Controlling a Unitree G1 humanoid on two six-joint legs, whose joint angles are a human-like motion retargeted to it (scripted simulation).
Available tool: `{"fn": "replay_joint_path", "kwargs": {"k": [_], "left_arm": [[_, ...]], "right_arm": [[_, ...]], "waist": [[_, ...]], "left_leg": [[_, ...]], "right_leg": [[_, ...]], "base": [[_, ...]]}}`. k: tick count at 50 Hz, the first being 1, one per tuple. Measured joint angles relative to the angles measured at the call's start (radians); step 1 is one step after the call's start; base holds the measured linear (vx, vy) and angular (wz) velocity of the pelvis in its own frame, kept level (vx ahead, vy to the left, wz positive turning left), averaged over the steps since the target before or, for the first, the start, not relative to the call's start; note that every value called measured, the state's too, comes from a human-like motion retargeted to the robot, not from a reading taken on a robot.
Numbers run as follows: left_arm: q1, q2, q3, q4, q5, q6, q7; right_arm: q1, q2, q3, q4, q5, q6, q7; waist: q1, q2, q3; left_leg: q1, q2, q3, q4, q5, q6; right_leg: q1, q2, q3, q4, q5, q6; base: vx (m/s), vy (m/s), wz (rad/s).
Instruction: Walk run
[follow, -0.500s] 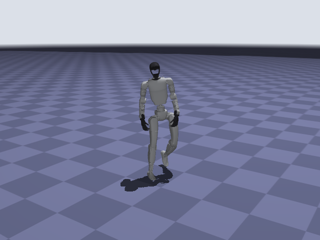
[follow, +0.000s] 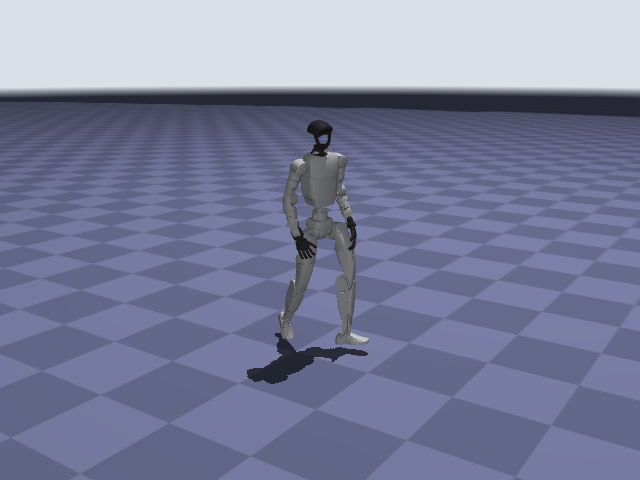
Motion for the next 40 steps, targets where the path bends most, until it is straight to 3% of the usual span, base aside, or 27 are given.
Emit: {"fn": "replay_joint_path", "kwargs": {"k": [2,4,6,8,11,13,17,20,22,23,25,27,30,33,35,36,37,38,40], "left_arm": [[-0.011,0.007,0.002,-0.007,0.013,0.046,-0.084],[-0.018,0.021,-0.016,-0.012,0.044,0.07,-0.141],[-0.028,0.033,-0.032,-0.007,0.072,0.054,-0.173],[-0.03,0.032,-0.056,-0.005,0.096,0.033,-0.183],[-0.011,0.031,-0.097,-0.022,0.126,0.007,-0.166],[0.002,0.031,-0.107,-0.03,0.143,-0.017,-0.154],[0.023,0.024,-0.1,-0.01,0.154,-0.018,-0.163],[0.045,0.002,-0.08,0.018,0.111,0.003,-0.193],[0.058,-0.019,-0.065,0.038,0.044,0.009,-0.193],[0.06,-0.03,-0.057,0.049,0.005,0.015,-0.19],[0.068,-0.044,-0.048,0.061,-0.049,0.027,-0.184],[0.069,-0.048,-0.049,0.069,-0.069,0.028,-0.193],[0.073,-0.032,-0.066,0.075,-0.038,0.03,-0.22],[0.068,-0.037,-0.063,0.082,-0.007,0.031,-0.234],[0.059,-0.042,-0.082,0.083,-0.008,0.038,-0.213],[0.055,-0.037,-0.096,0.068,0.003,0.039,-0.197],[0.053,-0.03,-0.109,0.05,0.021,0.039,-0.18],[0.054,-0.02,-0.121,0.025,0.055,0.038,-0.16],[0.06,0.003,-0.141,-0.022,0.144,0.038,-0.103]], "right_arm": [[0.001,0.013,0.008,-0.012,0.011,0.03,-0.044],[-0.009,0.006,0.008,-0.035,0.008,0.028,-0.093],[-0.022,-0.004,-0.006,-0.058,-0.016,-0.001,-0.11],[-0.025,-0.013,-0.034,-0.072,-0.008,-0.032,-0.117],[-0.005,-0.017,-0.061,-0.081,0.095,-0.076,-0.134],[0.012,-0.013,-0.067,-0.085,0.162,-0.11,-0.146],[0.042,0.007,-0.064,-0.082,0.216,-0.144,-0.179],[0.051,0.01,-0.043,-0.085,0.176,-0.123,-0.175],[0.049,-0.001,-0.031,-0.101,0.107,-0.097,-0.171],[0.046,-0.01,-0.024,-0.112,0.066,-0.083,-0.175],[0.044,-0.021,-0.019,-0.129,0.014,-0.072,-0.193],[0.041,-0.016,-0.03,-0.133,0.022,-0.075,-0.216],[0.055,0.026,-0.06,-0.111,0.134,-0.11,-0.257],[0.065,0.073,-0.077,-0.059,0.266,-0.143,-0.268],[0.072,0.069,-0.08,-0.052,0.294,-0.106,-0.284],[0.072,0.058,-0.08,-0.056,0.271,-0.087,-0.295],[0.071,0.048,-0.079,-0.059,0.244,-0.07,-0.3],[0.067,0.038,-0.078,-0.055,0.209,-0.056,-0.295],[0.058,0.021,-0.071,-0.037,0.16,-0.036,-0.259]], "waist": [[-0.01,0.053,0.016],[-0.044,0.083,0.027],[-0.062,0.129,0.034],[-0.088,0.154,0.044],[-0.139,0.18,0.05],[-0.163,0.172,0.051],[-0.177,0.111,0.062],[-0.172,0.078,0.08],[-0.166,0.082,0.088],[-0.162,0.082,0.091],[-0.166,0.081,0.094],[-0.184,0.075,0.079],[-0.267,0.082,0.056],[-0.264,0.106,0.037],[-0.269,0.091,0.015],[-0.274,0.079,0.004],[-0.278,0.07,-0.006],[-0.279,0.067,-0.013],[-0.262,0.057,-0.02]], "left_leg": [[0.057,0.033,-0.008,0.015,-0.034,0.0],[0.122,0.018,-0.047,-0.008,-0.053,0.0],[0.155,0.025,-0.11,-0.033,-0.053,0.0],[0.196,0.005,-0.163,-0.052,-0.058,0.0],[0.262,-0.024,-0.248,-0.084,-0.065,0.0],[0.295,-0.057,-0.315,-0.091,-0.075,0.0],[0.37,-0.145,-0.445,-0.079,-0.107,0.0],[0.442,-0.187,-0.524,-0.075,-0.128,0.0],[0.483,-0.19,-0.563,-0.077,-0.134,0.0],[0.501,-0.196,-0.575,-0.077,-0.135,0.0],[0.542,-0.209,-0.604,-0.075,-0.13,0.0],[0.569,-0.219,-0.638,-0.066,-0.095,-0.024],[0.589,-0.205,-0.731,0.012,0.017,-0.108],[0.529,-0.166,-0.705,0.188,0.292,-0.274],[0.443,-0.149,-0.619,0.366,0.451,-0.412],[0.396,-0.115,-0.536,0.446,0.507,-0.441],[0.351,-0.08,-0.462,0.517,0.552,-0.449],[0.31,-0.046,-0.407,0.571,0.573,-0.415],[0.235,-0.023,-0.327,0.636,0.457,-0.326]], "right_leg": [[-0.066,0.04,0.04,0.197,0.137,-0.069],[-0.147,0.108,0.142,0.365,0.149,-0.047],[-0.207,0.195,0.238,0.39,0.073,-0.048],[-0.264,0.215,0.3,0.405,-0.037,-0.069],[-0.338,0.134,0.281,0.338,-0.182,-0.138],[-0.372,0.066,0.275,0.22,-0.222,-0.17],[-0.41,-0.014,0.375,-0.073,-0.232,-0.138],[-0.456,-0.033,0.451,-0.232,-0.288,-0.114],[-0.484,-0.019,0.465,-0.32,-0.332,-0.056],[-0.492,-0.016,0.471,-0.353,-0.35,0.004],[-0.501,-0.025,0.431,-0.351,-0.357,0.018],[-0.492,0.013,0.543,-0.305,-0.321,-0.047],[-0.47,0.0,0.481,-0.22,-0.256,-0.043],[-0.426,-0.004,0.444,-0.159,-0.343,-0.103],[-0.386,-0.038,0.38,-0.154,-0.373,-0.123],[-0.369,-0.056,0.334,-0.157,-0.382,-0.132],[-0.353,-0.066,0.298,-0.159,-0.392,-0.141],[-0.336,-0.062,0.283,-0.16,-0.405,-0.15],[-0.303,-0.062,0.249,-0.167,-0.417,-0.157]], "base": [[0.86,0.12,1.28],[0.7,0.02,1.76],[0.63,0.11,1.6],[0.61,0.13,2.0],[0.77,0.07,2.35],[0.64,-0.1,2.19],[0.65,-0.2,1.85],[0.71,-0.16,1.35],[0.68,-0.12,0.91],[0.68,-0.13,0.77],[0.82,-0.2,0.89],[0.85,-0.26,1.28],[0.93,-0.41,2.11],[0.73,-0.35,1.37],[0.77,-0.31,1.51],[0.75,-0.33,1.58],[0.7,-0.33,1.53],[0.67,-0.33,1.31],[0.65,-0.29,0.77]]}}
